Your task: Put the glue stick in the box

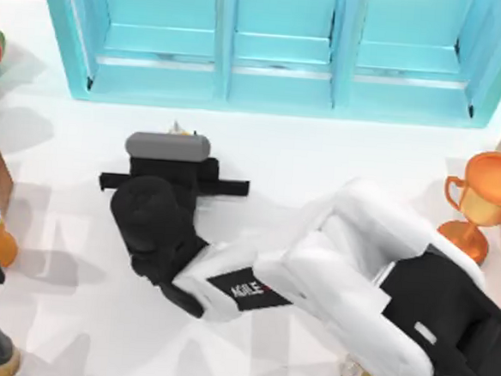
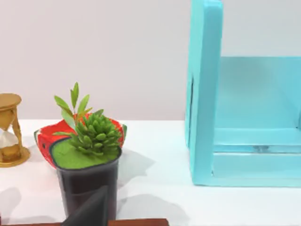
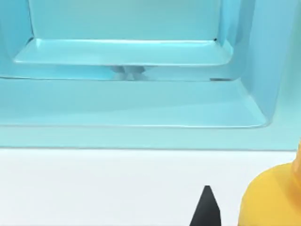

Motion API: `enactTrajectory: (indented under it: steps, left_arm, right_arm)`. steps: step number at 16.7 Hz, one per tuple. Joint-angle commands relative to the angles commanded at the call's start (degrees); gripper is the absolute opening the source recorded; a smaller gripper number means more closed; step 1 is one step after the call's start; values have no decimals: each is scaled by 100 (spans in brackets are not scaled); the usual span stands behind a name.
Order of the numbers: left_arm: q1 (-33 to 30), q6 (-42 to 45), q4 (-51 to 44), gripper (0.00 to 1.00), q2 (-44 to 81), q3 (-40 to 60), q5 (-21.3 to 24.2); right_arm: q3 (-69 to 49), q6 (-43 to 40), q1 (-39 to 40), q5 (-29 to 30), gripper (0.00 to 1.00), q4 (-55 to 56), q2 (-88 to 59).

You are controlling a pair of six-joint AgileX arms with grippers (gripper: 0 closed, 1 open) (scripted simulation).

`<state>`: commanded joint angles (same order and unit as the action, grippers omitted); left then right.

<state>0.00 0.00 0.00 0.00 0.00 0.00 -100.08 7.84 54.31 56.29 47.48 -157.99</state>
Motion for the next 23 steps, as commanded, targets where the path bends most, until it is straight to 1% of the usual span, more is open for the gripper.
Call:
enactTrajectory:
  steps: [7,16,21,23]
  left_arm:
    - [0,0,0,100,0,0,0]
    - [0,0,0,100,0,0,0]
    - [0,0,0,100,0,0,0]
    - [0,0,0,100,0,0,0]
  right_arm:
    - [18,6,-15,0,0,-76,95]
    - [247,36,-11,-10,0,-1215,1440]
    - [224,45,-14,-10,0,-1219,1446]
    - [299,57,-83,-164,0,-1086,1526]
